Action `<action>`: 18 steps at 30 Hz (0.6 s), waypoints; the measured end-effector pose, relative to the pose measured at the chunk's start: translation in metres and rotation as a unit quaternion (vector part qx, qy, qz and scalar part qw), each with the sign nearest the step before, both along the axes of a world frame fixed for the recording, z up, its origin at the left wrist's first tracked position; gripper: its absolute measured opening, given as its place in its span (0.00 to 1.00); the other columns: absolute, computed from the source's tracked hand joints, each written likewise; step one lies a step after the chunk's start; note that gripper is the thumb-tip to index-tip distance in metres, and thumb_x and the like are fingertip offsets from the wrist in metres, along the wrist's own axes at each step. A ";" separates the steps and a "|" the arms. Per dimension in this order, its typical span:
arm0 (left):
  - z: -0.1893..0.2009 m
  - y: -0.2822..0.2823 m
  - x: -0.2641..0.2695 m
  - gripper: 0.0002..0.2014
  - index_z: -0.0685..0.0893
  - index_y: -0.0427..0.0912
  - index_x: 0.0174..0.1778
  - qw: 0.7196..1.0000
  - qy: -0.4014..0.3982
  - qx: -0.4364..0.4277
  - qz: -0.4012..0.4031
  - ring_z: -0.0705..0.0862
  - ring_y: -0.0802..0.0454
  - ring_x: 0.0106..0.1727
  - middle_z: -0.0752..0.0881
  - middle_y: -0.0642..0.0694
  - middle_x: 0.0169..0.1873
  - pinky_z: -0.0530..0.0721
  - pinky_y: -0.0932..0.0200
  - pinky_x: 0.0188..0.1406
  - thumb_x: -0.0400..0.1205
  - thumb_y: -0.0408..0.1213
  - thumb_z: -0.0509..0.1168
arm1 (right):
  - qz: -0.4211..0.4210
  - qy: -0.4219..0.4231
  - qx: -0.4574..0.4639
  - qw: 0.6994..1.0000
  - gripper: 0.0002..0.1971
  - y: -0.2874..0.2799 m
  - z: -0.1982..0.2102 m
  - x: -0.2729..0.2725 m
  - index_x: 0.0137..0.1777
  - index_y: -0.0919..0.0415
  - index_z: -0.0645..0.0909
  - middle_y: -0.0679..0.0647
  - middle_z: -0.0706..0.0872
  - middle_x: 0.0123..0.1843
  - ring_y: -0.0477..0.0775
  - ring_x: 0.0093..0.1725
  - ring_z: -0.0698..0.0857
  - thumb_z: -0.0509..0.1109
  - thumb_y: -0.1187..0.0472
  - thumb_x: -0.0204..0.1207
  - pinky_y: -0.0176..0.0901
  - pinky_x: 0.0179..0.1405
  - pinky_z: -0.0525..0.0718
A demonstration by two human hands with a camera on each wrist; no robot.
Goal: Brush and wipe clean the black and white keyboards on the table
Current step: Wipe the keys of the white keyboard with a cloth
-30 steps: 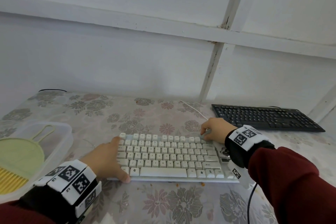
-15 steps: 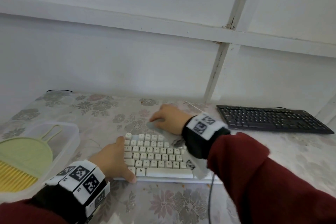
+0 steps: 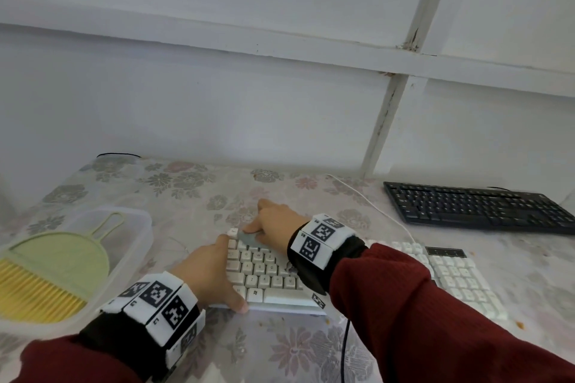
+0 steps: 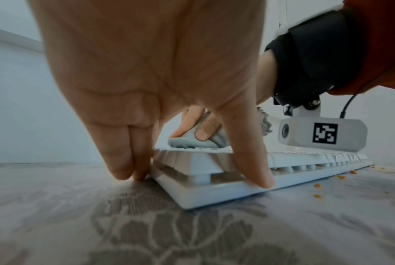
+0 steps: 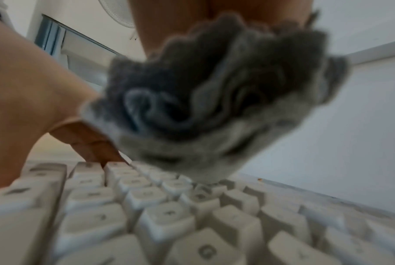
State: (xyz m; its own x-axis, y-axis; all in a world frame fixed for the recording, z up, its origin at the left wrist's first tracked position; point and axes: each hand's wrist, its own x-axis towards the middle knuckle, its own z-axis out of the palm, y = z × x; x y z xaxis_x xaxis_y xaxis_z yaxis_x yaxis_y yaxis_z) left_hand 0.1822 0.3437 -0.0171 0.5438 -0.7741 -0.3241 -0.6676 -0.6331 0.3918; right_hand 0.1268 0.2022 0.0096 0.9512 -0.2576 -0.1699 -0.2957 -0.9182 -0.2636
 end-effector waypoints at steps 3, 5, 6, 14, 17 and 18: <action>0.001 0.000 -0.001 0.51 0.61 0.46 0.70 1.000 -0.003 0.004 0.002 0.78 0.54 0.56 0.79 0.52 0.58 0.79 0.62 0.55 0.56 0.54 0.81 | -0.004 0.005 0.003 1.000 0.14 -0.007 0.002 -0.009 0.56 0.73 0.84 0.53 0.65 0.47 0.59 0.45 0.74 0.62 0.63 0.82 0.48 0.44 0.71; 0.002 0.000 -0.002 0.52 0.59 0.46 0.72 1.000 -0.006 0.009 0.003 0.78 0.54 0.55 0.78 0.52 0.58 0.79 0.62 0.54 0.57 0.55 0.80 | -0.024 0.010 0.022 0.999 0.15 -0.016 0.005 -0.019 0.59 0.68 0.85 0.53 0.67 0.49 0.58 0.45 0.75 0.63 0.59 0.82 0.49 0.49 0.75; 0.002 0.000 -0.002 0.53 0.58 0.46 0.72 1.000 -0.006 0.010 0.005 0.77 0.54 0.55 0.78 0.52 0.58 0.79 0.62 0.54 0.57 0.55 0.80 | -0.035 0.014 0.032 0.999 0.16 -0.021 0.006 -0.026 0.61 0.67 0.84 0.53 0.67 0.49 0.57 0.45 0.75 0.63 0.58 0.82 0.48 0.51 0.76; 0.004 0.001 -0.004 0.55 0.56 0.46 0.75 1.000 -0.003 0.016 0.007 0.76 0.55 0.54 0.77 0.53 0.59 0.78 0.62 0.56 0.58 0.54 0.80 | -0.114 0.038 0.001 0.993 0.17 -0.063 0.010 -0.075 0.63 0.71 0.81 0.52 0.65 0.45 0.48 0.36 0.71 0.61 0.59 0.83 0.35 0.37 0.69; 0.004 0.000 -0.004 0.55 0.55 0.46 0.75 1.000 -0.003 0.018 0.006 0.76 0.55 0.55 0.78 0.52 0.60 0.78 0.62 0.58 0.58 0.55 0.80 | -0.137 0.065 -0.038 0.988 0.18 -0.084 0.014 -0.099 0.64 0.68 0.82 0.51 0.68 0.45 0.52 0.44 0.74 0.59 0.57 0.84 0.36 0.48 0.69; 0.004 0.000 -0.004 0.55 0.55 0.46 0.75 1.000 -0.004 0.019 0.006 0.77 0.55 0.56 0.78 0.53 0.60 0.79 0.61 0.58 0.58 0.55 0.80 | -0.143 0.078 -0.044 0.986 0.18 -0.091 0.015 -0.107 0.66 0.64 0.82 0.49 0.70 0.44 0.51 0.44 0.74 0.59 0.56 0.84 0.36 0.51 0.70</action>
State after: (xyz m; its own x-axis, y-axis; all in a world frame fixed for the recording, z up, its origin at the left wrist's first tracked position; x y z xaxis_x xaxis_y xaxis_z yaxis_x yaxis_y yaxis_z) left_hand 0.1782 0.3440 -0.0131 0.5556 -0.7547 -0.3490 -0.6624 -0.6554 0.3627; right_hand 0.0202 0.1110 0.0248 0.8014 -0.5320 -0.2732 -0.5767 -0.8085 -0.1174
